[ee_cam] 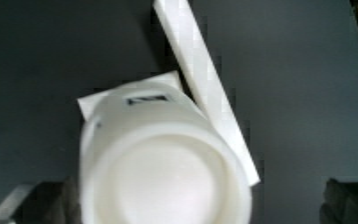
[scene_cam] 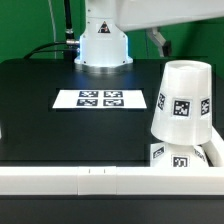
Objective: Assemble lamp
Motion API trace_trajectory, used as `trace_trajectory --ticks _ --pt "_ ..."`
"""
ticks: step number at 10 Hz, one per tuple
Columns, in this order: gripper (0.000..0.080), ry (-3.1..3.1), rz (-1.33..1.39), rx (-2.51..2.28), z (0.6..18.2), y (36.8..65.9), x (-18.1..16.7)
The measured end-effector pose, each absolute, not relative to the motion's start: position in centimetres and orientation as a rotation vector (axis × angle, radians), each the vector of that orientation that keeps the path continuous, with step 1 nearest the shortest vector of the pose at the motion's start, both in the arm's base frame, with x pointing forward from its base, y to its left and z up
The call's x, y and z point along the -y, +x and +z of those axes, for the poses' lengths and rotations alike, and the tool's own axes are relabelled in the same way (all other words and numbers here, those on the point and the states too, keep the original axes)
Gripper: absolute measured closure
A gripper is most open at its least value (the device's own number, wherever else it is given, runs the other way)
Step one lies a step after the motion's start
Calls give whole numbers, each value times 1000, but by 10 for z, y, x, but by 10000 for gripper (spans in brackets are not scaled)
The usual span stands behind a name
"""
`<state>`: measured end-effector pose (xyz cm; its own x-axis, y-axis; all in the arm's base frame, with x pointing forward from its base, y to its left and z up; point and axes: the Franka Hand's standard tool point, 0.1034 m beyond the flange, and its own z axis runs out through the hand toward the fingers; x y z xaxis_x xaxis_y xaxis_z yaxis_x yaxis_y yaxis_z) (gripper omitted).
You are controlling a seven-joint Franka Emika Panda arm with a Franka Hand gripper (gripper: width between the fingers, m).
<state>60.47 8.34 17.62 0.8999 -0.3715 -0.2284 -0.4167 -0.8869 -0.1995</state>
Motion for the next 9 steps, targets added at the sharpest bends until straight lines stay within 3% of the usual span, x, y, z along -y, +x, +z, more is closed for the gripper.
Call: trace_trajectory --ticks 3,9 --pt "101 -2866 401 -529 194 605 -95" --pt "100 -2865 393 -531 190 606 -93"
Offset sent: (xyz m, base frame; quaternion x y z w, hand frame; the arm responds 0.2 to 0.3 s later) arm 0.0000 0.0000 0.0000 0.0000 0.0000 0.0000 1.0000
